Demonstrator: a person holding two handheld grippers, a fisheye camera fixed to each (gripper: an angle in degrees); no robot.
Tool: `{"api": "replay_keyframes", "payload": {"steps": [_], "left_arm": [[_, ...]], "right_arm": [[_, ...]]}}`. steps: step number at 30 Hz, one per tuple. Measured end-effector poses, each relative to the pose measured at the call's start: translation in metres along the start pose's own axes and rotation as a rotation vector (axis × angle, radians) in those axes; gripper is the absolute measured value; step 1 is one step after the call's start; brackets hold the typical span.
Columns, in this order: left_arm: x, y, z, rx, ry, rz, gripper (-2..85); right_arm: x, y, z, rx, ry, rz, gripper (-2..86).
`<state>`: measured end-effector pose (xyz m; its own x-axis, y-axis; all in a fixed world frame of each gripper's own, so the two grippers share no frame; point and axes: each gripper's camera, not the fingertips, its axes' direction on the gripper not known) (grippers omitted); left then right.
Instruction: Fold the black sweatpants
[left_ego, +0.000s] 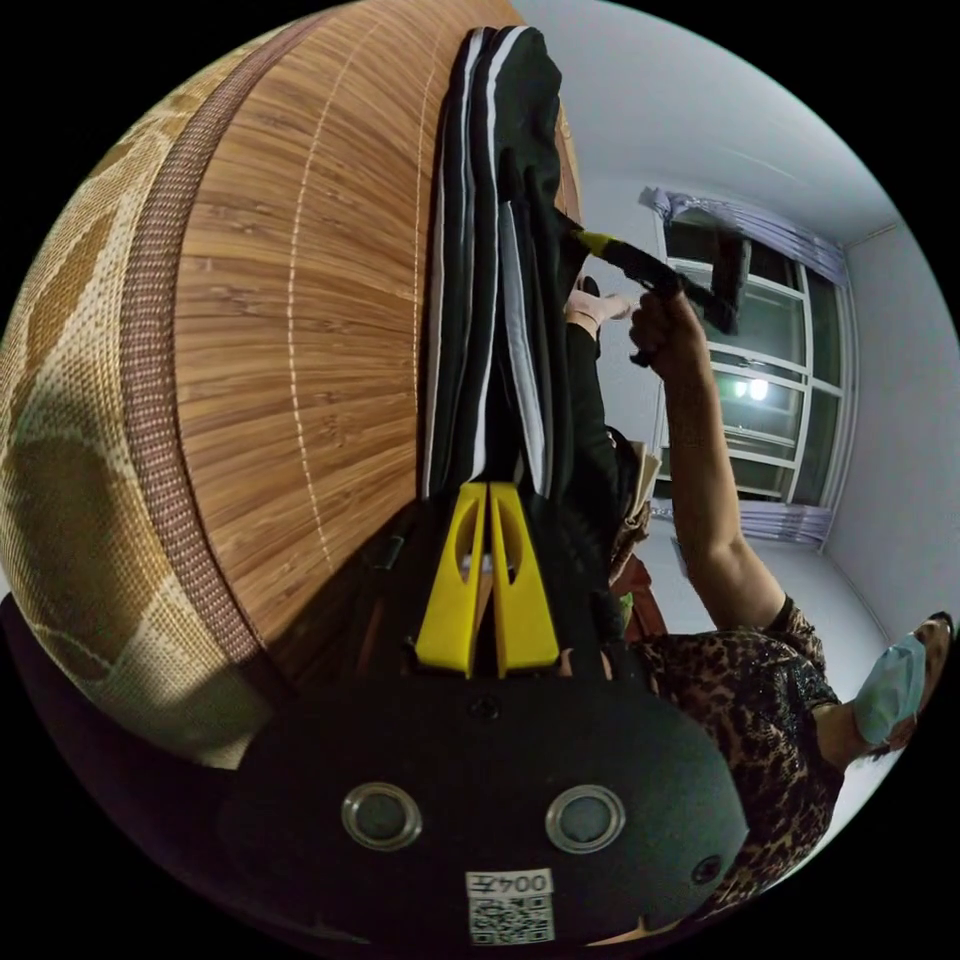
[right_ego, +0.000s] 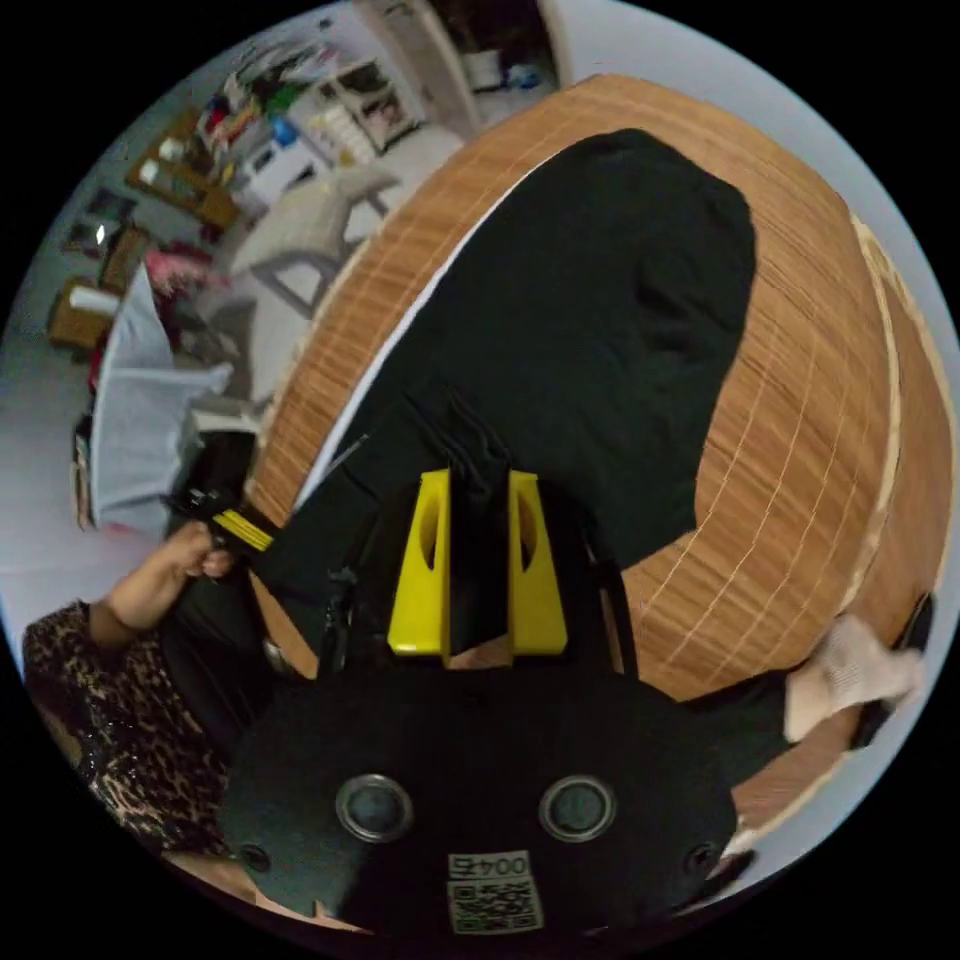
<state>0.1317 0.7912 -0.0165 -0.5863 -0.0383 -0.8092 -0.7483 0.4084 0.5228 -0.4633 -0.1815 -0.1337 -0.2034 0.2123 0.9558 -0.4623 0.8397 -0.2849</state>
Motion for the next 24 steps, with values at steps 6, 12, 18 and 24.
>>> {"api": "replay_keyframes", "payload": {"steps": [6, 12, 18, 24], "left_arm": [[-0.012, -0.001, -0.020, 0.049, 0.030, -0.022, 0.3], [-0.023, -0.001, -0.036, 0.084, 0.043, -0.047, 0.2], [-0.033, -0.001, -0.046, 0.093, 0.074, -0.072, 0.2], [-0.036, 0.000, -0.055, 0.097, 0.061, -0.064, 0.2]], "right_arm": [[0.068, 0.118, -0.014, 0.105, -0.509, 0.247, 13.7], [0.098, 0.203, -0.005, 0.115, -0.641, 0.381, 13.8], [0.106, 0.215, -0.025, 0.083, -0.460, 0.301, 13.0], [0.115, 0.214, -0.029, -0.016, -0.400, 0.205, 10.0]]}}
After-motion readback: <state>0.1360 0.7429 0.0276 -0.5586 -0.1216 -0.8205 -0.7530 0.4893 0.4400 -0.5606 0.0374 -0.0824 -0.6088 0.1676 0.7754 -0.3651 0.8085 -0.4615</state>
